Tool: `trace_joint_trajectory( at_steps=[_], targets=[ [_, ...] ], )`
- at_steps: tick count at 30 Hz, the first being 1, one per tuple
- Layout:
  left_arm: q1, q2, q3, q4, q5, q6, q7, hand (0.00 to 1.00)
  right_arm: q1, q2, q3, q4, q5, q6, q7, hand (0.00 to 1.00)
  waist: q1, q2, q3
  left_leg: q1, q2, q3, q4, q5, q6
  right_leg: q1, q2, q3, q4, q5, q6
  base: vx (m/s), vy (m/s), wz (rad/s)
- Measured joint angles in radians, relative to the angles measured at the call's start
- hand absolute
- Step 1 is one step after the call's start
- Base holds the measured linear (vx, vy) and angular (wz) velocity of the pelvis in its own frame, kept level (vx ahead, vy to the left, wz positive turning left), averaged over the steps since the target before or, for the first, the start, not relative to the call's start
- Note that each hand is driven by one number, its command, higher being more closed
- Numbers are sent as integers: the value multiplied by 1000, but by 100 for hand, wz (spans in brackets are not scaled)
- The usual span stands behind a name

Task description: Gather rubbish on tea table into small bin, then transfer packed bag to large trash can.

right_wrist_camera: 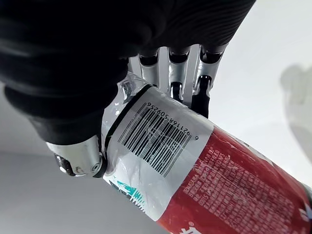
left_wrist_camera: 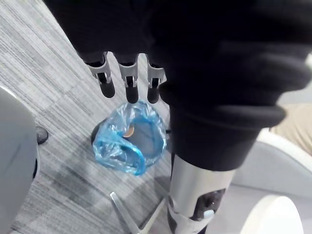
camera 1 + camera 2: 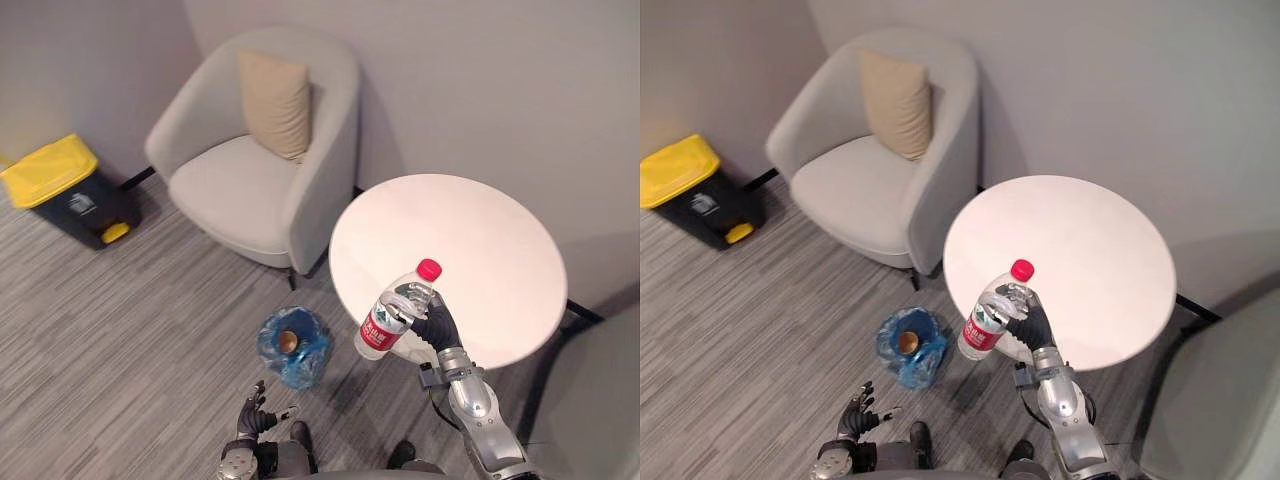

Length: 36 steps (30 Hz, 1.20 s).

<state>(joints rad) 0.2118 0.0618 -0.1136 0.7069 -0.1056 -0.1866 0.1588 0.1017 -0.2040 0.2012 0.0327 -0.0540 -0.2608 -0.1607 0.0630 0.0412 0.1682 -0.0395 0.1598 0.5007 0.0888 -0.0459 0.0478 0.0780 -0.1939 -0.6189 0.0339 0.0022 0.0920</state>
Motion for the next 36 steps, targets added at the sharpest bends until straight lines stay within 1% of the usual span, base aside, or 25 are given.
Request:
trace_joint_trajectory(
  at_steps=[1,2,5,7,8,9,10,11,12,13,14,15,16,17,18,19,20,21,22,24,25,26,29,33,36],
  targets=[
    [1,1,-1,0,0,-1,2,0,-13,1,-6,1,-9,1,-13,100,6,0,-1,0,-9,-10,-5,21,-29,2,-11,-11,12,-6,9,116,166,55],
    [2,2,-2,0,0,-3,3,0,-18,3,-6,1,-13,2,-14,100,6,-3,-2,1,-21,-18,-7,27,-41,3,-21,-13,18,-9,15,128,150,52],
    [0,13,-2,0,0,-16,17,0,-26,30,-8,7,-36,8,-13,100,6,-27,-3,1,-72,-53,-5,22,-40,27,-67,-34,21,-9,27,134,170,50],
    [0,17,-2,1,0,-15,17,0,-30,54,-5,43,-36,14,-13,100,6,-33,-3,3,-85,-70,44,-24,-28,25,-121,-36,124,-31,53,119,172,44],
    [0,22,-2,1,1,-15,16,0,-30,62,-1,54,-36,20,-12,100,6,-36,-1,3,-89,-83,74,-47,-22,16,-152,-31,199,-47,59,100,179,37],
    [0,26,-4,2,1,-15,16,0,-31,67,5,66,-37,30,-12,100,6,-39,0,2,-92,-93,112,-76,-15,-15,-192,-1,315,-60,40,85,173,30],
    [1,29,-4,1,0,-15,17,0,-31,69,6,68,-40,35,-11,100,6,-43,2,2,-97,-108,136,-96,-10,-55,-222,52,422,-55,26,93,167,40],
    [0,38,-8,0,0,-14,17,0,-31,79,6,69,-43,37,-11,100,0,-50,5,4,-100,-141,152,-113,-3,-120,-232,166,543,-80,-5,65,109,44],
    [-1,41,-11,-1,0,-14,17,0,-30,85,7,69,-44,37,-11,100,-15,-56,5,2,-100,-157,156,-116,0,-144,-213,222,572,-126,1,80,39,83],
    [-3,57,-11,-1,0,-14,17,0,-30,88,18,68,-47,37,-10,100,-32,-61,8,2,-102,-202,152,-117,0,-181,-147,324,575,-207,5,62,3,76],
    [-6,61,-11,0,0,-14,17,0,-30,87,19,68,-48,37,-10,100,-33,-64,8,3,-103,-218,151,-117,0,-193,-117,356,555,-225,5,71,-27,92],
    [-13,62,-12,0,0,-14,17,0,-31,85,20,68,-51,36,-9,100,-39,-67,7,3,-105,-244,151,-116,-2,-209,-67,389,494,-232,1,37,-39,72],
    [-16,62,-13,0,0,-15,17,0,-32,83,20,68,-55,36,-10,100,-42,-70,5,3,-110,-259,158,-114,-5,-209,-40,403,433,-227,-5,58,-69,79],
    [-19,63,-13,0,0,-15,16,0,-32,83,20,68,-56,36,-11,100,-44,-78,4,3,-121,-275,167,-112,-8,-208,-24,405,355,-191,-3,65,-102,66],
    [-21,69,-12,3,1,-16,16,0,-33,80,19,68,-57,36,-11,100,-45,-97,0,4,-137,-284,176,-114,-18,-210,-17,408,308,-130,-6,82,-109,62],
    [-22,55,-15,9,1,-16,16,0,-27,67,12,70,-57,36,-10,100,-43,-70,-2,5,-127,-303,174,-115,-31,-195,-11,401,295,-127,-3,51,-76,36],
    [-17,51,-15,8,2,-19,14,0,-28,64,12,69,-57,36,-9,100,-37,-60,-4,3,-121,-303,169,-114,-34,-191,-1,401,278,-123,-7,45,-81,10],
    [-12,44,-11,9,2,-18,15,0,-29,58,12,69,-57,36,-9,100,-32,-41,-6,-3,-106,-302,161,-112,-42,-184,19,400,247,-106,-13,25,-106,-14],
    [2,42,-10,10,2,-17,15,0,-23,58,11,69,-57,36,-7,100,-24,-33,-7,-5,-91,-303,145,-102,-57,-174,39,394,208,-85,-22,27,-131,-11],
    [7,42,-10,12,3,-17,12,0,-11,59,6,69,-57,36,6,100,-25,-34,-7,2,-76,-309,122,-92,-72,-147,62,378,154,-61,-29,7,-105,6],
    [6,42,-10,14,4,-16,-2,0,0,55,3,69,-57,36,13,100,-23,-36,-8,9,-71,-314,113,-86,-80,-126,73,369,127,-52,-34,4,-85,14],
    [6,41,-10,16,5,-16,-6,0,4,55,2,69,-57,36,13,100,-22,-37,-8,17,-69,-316,106,-84,-83,-116,76,366,118,-50,-36,-3,-63,12],
    [4,42,-10,31,5,-16,-6,0,12,56,0,69,-57,36,14,100,-24,-35,-12,28,-67,-326,84,-77,-92,-96,82,360,100,-47,-39,-21,-37,4],
    [-1,43,-10,41,12,-16,-7,0,13,57,12,69,-57,36,33,100,-23,-34,-12,27,-71,-335,63,-56,-95,-92,84,343,79,-36,-39,-6,-19,11],
    [-22,43,-12,63,13,-16,-7,0,-25,34,56,89,-65,36,33,100,-21,-25,0,-14,-70,-342,94,-55,-96,-119,81,339,97,-36,-40,-68,-12,9]
  ],
)
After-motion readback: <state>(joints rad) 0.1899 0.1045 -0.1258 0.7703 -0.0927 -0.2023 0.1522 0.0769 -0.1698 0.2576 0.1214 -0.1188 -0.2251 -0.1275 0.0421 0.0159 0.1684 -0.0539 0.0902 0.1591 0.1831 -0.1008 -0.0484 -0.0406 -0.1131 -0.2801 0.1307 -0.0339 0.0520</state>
